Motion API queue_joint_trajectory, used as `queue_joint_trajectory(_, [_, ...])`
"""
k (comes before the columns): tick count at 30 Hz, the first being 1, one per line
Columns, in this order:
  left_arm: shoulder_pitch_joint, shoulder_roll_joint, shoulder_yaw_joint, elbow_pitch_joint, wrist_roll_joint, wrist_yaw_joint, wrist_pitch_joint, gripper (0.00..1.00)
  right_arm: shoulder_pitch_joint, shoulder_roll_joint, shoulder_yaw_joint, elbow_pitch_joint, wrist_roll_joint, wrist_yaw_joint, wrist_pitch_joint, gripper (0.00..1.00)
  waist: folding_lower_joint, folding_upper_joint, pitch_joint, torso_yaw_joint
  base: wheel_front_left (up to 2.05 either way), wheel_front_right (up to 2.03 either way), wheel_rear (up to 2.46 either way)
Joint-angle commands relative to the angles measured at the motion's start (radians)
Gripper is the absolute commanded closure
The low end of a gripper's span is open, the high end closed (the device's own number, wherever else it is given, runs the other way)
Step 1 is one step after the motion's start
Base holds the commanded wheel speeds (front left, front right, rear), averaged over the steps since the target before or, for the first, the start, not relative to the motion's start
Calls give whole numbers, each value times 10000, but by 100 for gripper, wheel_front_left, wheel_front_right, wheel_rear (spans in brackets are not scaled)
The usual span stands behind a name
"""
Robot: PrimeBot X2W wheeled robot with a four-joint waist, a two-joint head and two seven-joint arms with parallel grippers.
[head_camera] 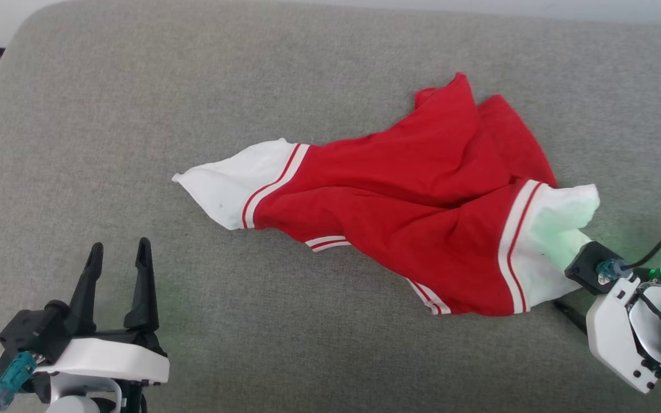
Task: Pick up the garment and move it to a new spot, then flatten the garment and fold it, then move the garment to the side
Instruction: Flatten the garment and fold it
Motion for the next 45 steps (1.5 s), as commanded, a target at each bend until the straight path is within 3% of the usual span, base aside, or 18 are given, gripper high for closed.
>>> queue_joint_trajectory(1, [-114,-137,201,43,174,-178,-54,0,-147,24,172,184,81,-24,-4,0,0,0,181,117,0,0,0])
queue_joint_trajectory(3, [-256,-277,436,105,472,-381,-54,0,-244,76,455,466,123,-24,-46,0,0,0,289,163,0,0,0])
queue_joint_trajectory(4, [-317,-341,552,117,586,-471,-54,0,-289,118,570,573,172,-24,-14,22,0,0,337,165,0,0,0])
queue_joint_trajectory(5, [-344,-375,647,127,684,-562,-54,0,-332,162,675,662,200,-24,38,53,0,0,375,152,0,0,0])
queue_joint_trajectory(6, [-392,-373,712,136,756,-655,-54,0,-386,220,707,758,250,-31,17,97,0,0,410,134,0,0,0])
queue_joint_trajectory(7, [-475,-337,750,115,880,-741,-54,0,-443,261,703,857,273,-40,-21,100,0,0,435,113,0,0,0])
queue_joint_trajectory(11, [-957,227,580,31,1295,-1012,-55,0,-558,231,752,988,355,-40,-20,100,0,0,482,-31,0,0,0])
queue_joint_trajectory(15, [-1804,1679,-397,123,1339,-1101,191,0,-649,218,687,871,337,-40,67,100,0,0,550,-231,0,0,0])
queue_joint_trajectory(20, [-3120,4497,-3203,-43,-301,-1093,2139,0,-752,364,622,627,248,-38,220,100,0,0,723,-571,0,0,0])
queue_joint_trajectory(21, [-3120,4497,-3203,-43,-301,-1093,2139,0,-752,364,622,627,248,-38,220,100,0,0,723,-571,0,0,0])
queue_joint_trajectory(24, [-4082,6138,-4928,-138,-1624,-1085,3274,0,-803,513,585,517,172,-37,295,100,0,0,864,-770,0,0,0])
queue_joint_trajectory(29, [-5575,7667,-7370,-39,-2753,-1088,4188,0,-886,706,599,399,77,-37,454,100,0,0,1146,-1080,0,0,0])
queue_joint_trajectory(30, [-6163,7969,-8248,29,-2856,-1088,4306,0,-872,736,611,399,51,-37,496,100,0,0,1248,-1166,0,0,0])
queue_joint_trajectory(33, [-6997,8222,-9495,255,-2979,-1089,4376,0,-906,789,615,400,30,-37,538,100,0,0,1418,-1270,0,0,0])
queue_joint_trajectory(38, [-8315,8105,-11216,613,-3339,-1089,4117,0,-966,836,611,472,-36,-41,582,100,0,0,1639,-1356,0,0,0])
queue_joint_trajectory(45, [-9407,7703,-12051,1050,-3509,-1090,3802,0,-1029,1013,548,498,-116,-51,683,100,0,0,1886,-1432,0,0,0])
